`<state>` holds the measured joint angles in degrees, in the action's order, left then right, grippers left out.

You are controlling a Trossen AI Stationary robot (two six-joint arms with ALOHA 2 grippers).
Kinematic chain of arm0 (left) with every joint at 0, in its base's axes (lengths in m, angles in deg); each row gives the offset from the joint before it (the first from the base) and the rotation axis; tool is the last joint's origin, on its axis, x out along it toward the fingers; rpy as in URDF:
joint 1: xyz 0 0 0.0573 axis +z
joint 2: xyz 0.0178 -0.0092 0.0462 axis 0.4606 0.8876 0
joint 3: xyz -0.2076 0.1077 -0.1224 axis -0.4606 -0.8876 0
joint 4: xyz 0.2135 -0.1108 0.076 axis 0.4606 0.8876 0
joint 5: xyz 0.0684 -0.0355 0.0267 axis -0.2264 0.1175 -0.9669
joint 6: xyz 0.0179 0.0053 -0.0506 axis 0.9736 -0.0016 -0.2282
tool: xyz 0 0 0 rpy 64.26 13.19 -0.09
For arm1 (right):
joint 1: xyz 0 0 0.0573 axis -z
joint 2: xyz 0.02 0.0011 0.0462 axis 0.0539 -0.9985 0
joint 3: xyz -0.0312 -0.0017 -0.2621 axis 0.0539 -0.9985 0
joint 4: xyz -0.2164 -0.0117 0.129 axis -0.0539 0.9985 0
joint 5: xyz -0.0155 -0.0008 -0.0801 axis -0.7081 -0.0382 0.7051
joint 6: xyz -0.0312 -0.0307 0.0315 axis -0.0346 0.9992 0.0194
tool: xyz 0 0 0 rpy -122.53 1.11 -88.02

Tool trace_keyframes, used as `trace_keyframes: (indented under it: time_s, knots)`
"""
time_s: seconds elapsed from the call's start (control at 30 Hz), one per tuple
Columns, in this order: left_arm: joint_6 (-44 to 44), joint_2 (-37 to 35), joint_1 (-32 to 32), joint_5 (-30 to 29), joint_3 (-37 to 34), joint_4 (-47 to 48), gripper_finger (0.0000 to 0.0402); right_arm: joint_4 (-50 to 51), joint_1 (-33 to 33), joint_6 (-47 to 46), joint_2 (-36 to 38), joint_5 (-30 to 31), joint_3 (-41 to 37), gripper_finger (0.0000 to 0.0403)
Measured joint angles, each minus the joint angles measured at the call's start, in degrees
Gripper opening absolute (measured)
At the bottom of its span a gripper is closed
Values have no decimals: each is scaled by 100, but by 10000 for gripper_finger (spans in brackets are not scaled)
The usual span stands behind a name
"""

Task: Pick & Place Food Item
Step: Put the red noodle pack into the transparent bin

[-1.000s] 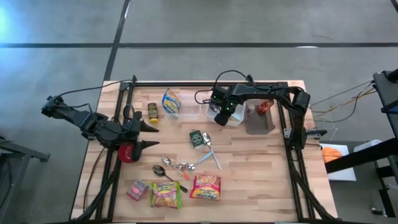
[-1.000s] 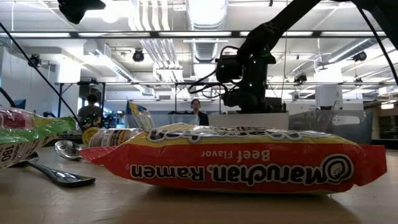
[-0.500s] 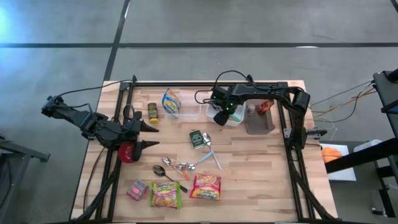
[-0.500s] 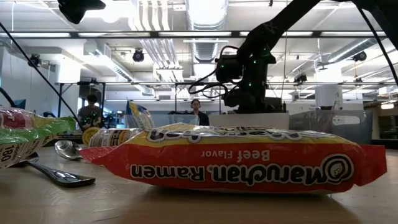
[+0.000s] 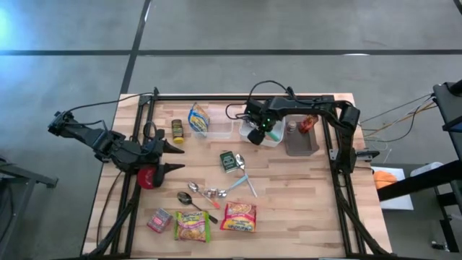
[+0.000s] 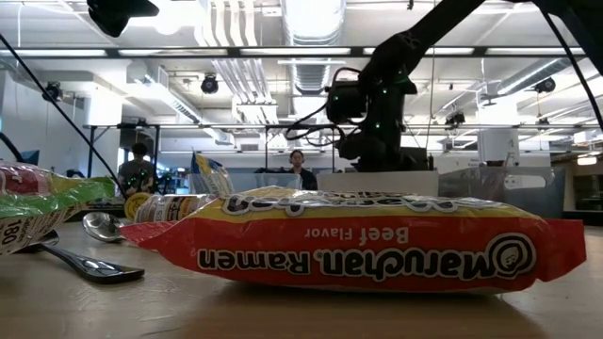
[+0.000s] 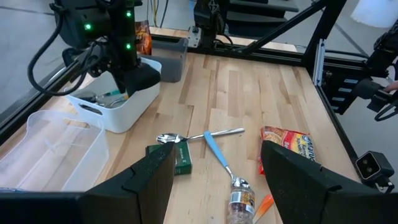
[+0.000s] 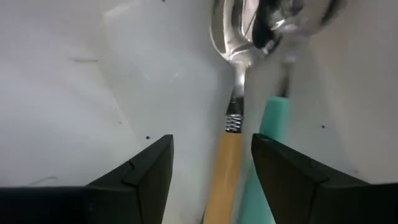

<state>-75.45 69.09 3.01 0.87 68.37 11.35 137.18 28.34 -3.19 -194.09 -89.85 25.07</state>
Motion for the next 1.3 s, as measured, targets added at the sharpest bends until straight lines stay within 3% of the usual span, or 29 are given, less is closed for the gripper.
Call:
trace_keyframes:
  time_s: [0.27, 0.57, 0.87, 1.03, 1.3]
  knots:
    - [1, 0, -1, 1, 0, -1, 243, 501, -83, -64, 152, 23, 449, 215]
    - [0, 1, -1, 0, 0, -1, 243, 948, -598, -286, 570, 658, 817, 215]
    - [2, 1, -1, -1, 0, -1, 243, 978, -1900, -434, 876, 647, 751, 215]
    - [1, 1, -1, 0, 0, 0, 243, 839, -2793, -981, 867, 647, 741, 215]
    - [2, -1, -1, 1, 0, 0, 243, -862, -4016, -1871, 855, 874, 344, 215]
